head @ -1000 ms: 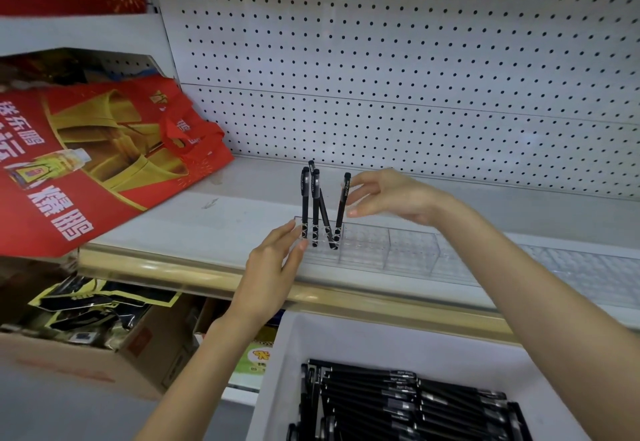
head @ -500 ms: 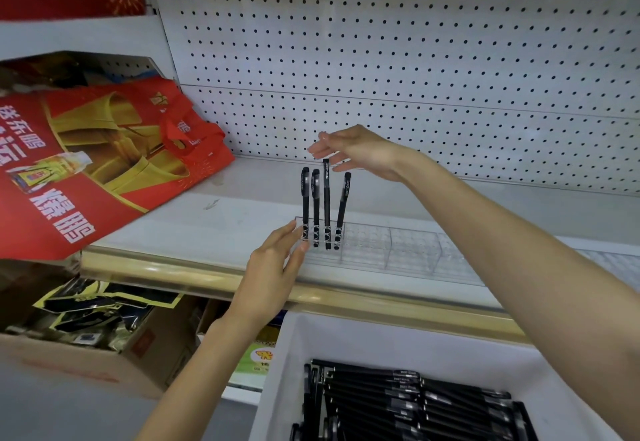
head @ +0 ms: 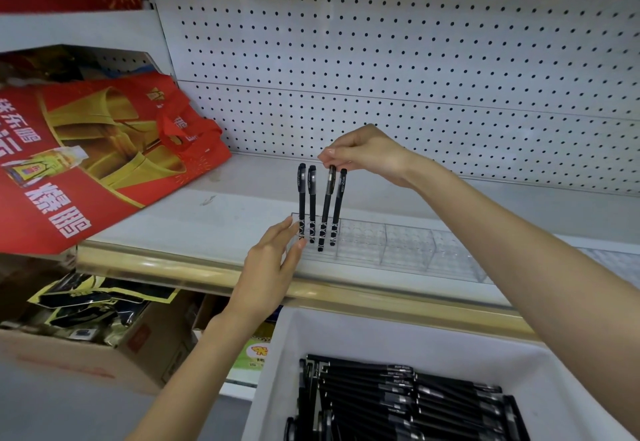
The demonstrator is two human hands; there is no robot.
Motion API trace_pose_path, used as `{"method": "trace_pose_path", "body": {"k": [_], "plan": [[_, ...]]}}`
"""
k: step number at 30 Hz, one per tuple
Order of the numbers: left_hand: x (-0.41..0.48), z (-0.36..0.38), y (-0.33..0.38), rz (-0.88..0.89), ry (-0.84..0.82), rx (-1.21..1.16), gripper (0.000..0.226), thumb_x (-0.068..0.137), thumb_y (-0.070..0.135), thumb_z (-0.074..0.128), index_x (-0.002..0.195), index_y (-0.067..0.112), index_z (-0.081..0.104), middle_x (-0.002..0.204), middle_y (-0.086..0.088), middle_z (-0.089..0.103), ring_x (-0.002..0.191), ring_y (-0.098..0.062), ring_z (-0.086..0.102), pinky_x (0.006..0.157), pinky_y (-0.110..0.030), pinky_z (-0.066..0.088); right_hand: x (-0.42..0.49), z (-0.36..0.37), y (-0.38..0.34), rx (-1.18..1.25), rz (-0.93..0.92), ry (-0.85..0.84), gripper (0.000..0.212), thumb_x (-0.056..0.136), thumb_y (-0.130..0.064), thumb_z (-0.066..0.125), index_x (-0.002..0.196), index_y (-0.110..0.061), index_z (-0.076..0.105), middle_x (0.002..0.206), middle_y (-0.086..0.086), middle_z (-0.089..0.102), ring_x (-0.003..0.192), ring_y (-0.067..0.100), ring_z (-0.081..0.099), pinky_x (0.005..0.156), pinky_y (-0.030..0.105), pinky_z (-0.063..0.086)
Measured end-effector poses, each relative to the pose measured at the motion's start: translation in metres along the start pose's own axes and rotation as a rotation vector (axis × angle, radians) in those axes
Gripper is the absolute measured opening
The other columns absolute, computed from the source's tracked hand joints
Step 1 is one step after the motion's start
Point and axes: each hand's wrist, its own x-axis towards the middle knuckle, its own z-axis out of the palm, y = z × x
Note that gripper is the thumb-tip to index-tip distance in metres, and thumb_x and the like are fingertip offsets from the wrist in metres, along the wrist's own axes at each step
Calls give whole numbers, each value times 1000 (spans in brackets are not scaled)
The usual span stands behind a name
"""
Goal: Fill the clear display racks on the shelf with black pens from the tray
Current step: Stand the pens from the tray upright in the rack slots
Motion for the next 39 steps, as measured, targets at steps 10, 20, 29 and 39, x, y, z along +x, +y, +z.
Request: {"method": "trace_pose_path", "body": {"k": [10,20,29,39], "plan": [[2,-3,5,-11,-15,43,42,100,29,46,138,12,52,148,1,43,133,-12,43,111,-34,36,-3,3,-3,15,27,22,30,99,-27,52,118,-8,65,107,-2,66,100,9,64,99,23,47],[-1,-3,12,-8,-53,152,48,100,39,41,142,17,46,153,3,35,139,-11,33,108,-17,21,-21,-4,-4,-92,24,56,30,96,-29,56,118,-10,65,115,-1,65,108,10,60,99,24,45],[2,-9,16,-35,-121,175,50,100,41,41,144,17,43,153,3,34,140,-10,32,109,-18,20,12,10,-11,-160,239,83,32,84,-25,73,110,-5,69,111,9,68,102,20,64,78,23,54],[1,-10,13,-40,-129,122,48,100,39,43,142,16,45,152,3,36,139,-10,34,108,-16,20,7,8,-17,3,361,-103,27,90,-11,65,115,0,64,107,11,71,86,16,66,80,26,54]]}}
